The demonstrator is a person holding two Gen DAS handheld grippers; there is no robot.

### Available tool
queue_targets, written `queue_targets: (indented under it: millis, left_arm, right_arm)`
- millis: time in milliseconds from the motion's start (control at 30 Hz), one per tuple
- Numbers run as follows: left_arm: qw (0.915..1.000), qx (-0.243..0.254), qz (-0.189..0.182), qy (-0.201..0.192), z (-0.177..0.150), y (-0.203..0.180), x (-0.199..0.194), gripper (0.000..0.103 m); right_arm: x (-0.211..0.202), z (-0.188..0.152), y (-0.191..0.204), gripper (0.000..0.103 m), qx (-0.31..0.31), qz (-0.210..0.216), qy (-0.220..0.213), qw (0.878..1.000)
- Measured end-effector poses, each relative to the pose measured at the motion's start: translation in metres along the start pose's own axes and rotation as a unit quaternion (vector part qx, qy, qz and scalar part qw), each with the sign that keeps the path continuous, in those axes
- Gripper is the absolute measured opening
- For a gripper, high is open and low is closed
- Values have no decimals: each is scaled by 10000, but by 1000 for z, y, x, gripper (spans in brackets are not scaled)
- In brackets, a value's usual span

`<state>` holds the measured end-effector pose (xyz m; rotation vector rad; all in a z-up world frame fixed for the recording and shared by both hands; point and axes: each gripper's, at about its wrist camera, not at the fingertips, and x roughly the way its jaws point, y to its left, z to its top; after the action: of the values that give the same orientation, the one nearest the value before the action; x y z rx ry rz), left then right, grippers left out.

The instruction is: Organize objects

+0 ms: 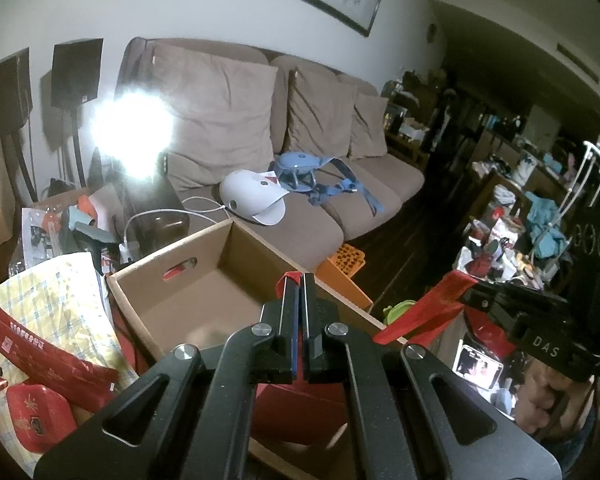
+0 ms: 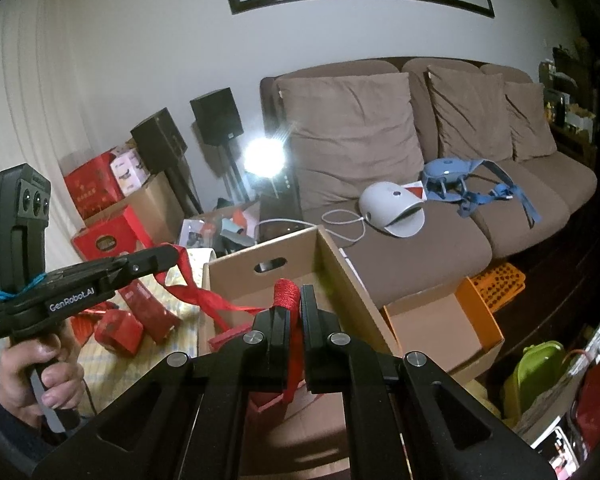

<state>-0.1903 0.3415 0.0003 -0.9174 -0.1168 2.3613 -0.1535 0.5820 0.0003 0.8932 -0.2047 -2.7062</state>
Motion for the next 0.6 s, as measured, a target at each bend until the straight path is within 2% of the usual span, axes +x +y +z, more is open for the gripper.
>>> queue_targets:
  millis: [600]
  left_arm:
    - [9999, -103, 35, 86, -5, 10, 5, 1]
  right_arm:
    - [10, -3, 0, 4, 43, 77, 160, 9998]
